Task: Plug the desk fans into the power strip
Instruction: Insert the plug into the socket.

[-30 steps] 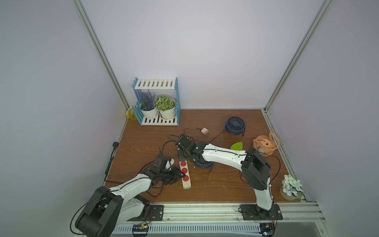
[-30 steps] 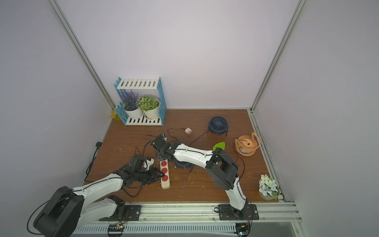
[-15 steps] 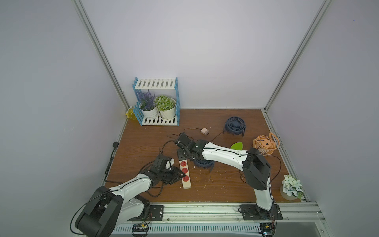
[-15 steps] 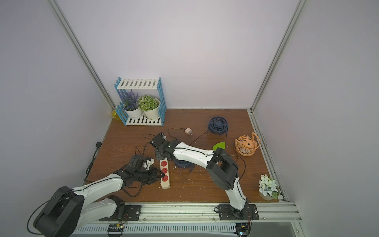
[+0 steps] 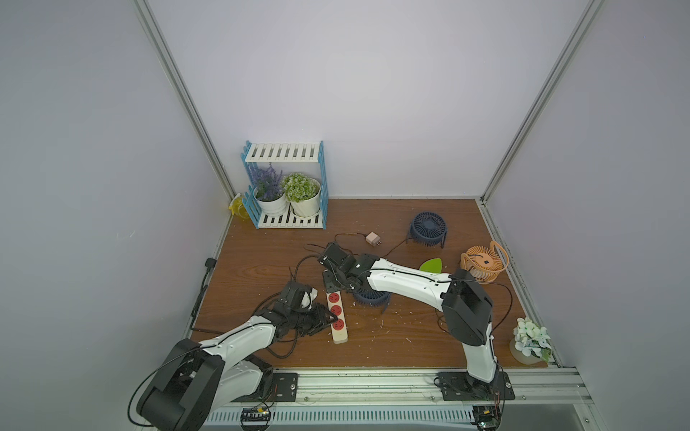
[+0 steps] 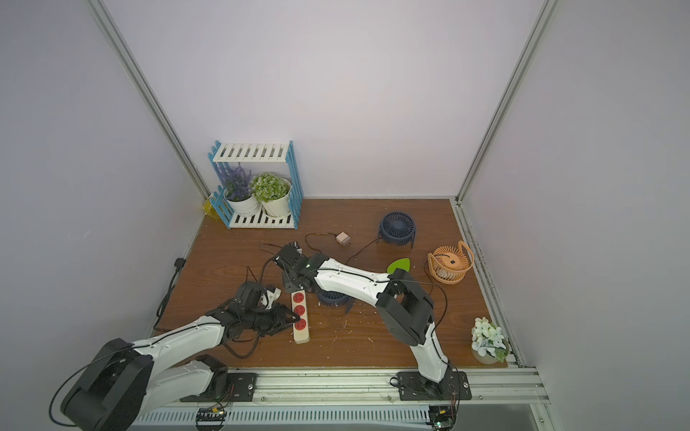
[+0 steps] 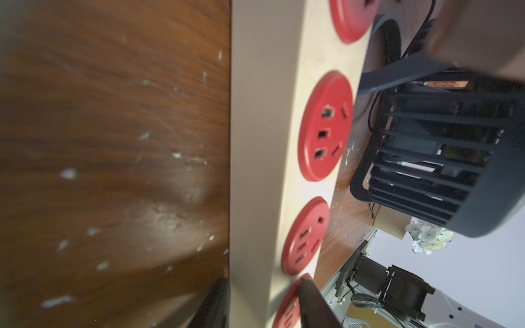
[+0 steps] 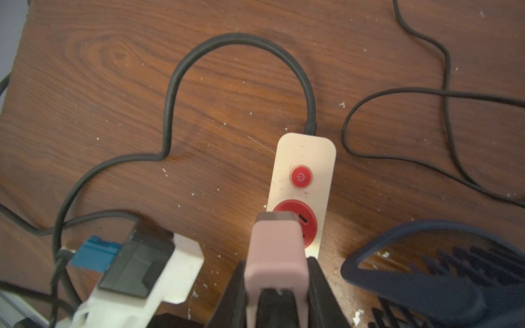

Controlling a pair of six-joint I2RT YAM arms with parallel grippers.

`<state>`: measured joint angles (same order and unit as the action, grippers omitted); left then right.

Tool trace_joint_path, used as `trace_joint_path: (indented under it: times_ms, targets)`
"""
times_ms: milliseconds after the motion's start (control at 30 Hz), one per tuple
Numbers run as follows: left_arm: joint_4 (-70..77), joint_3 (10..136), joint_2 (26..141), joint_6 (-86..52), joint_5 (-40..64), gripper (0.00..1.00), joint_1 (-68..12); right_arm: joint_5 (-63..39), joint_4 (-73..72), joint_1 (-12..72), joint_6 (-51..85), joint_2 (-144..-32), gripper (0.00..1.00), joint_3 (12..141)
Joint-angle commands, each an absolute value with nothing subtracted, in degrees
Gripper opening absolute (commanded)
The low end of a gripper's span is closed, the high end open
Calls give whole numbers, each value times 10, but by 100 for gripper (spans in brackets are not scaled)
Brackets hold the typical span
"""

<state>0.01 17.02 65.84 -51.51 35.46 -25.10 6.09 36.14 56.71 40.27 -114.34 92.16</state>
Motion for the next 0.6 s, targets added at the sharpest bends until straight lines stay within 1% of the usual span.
trace_joint_path:
  times_ms: [0, 367, 567]
  targets:
    - [-20, 160, 658, -513, 337, 42, -245, 61, 369, 566, 399, -1150, 0, 930]
    - [-20, 161, 659, -512, 338, 42, -245, 53, 377, 566, 398, -1167, 0, 934]
    - [-7, 159, 658, -504, 351, 42, -245, 53, 406, 566, 384, -1193, 0, 960]
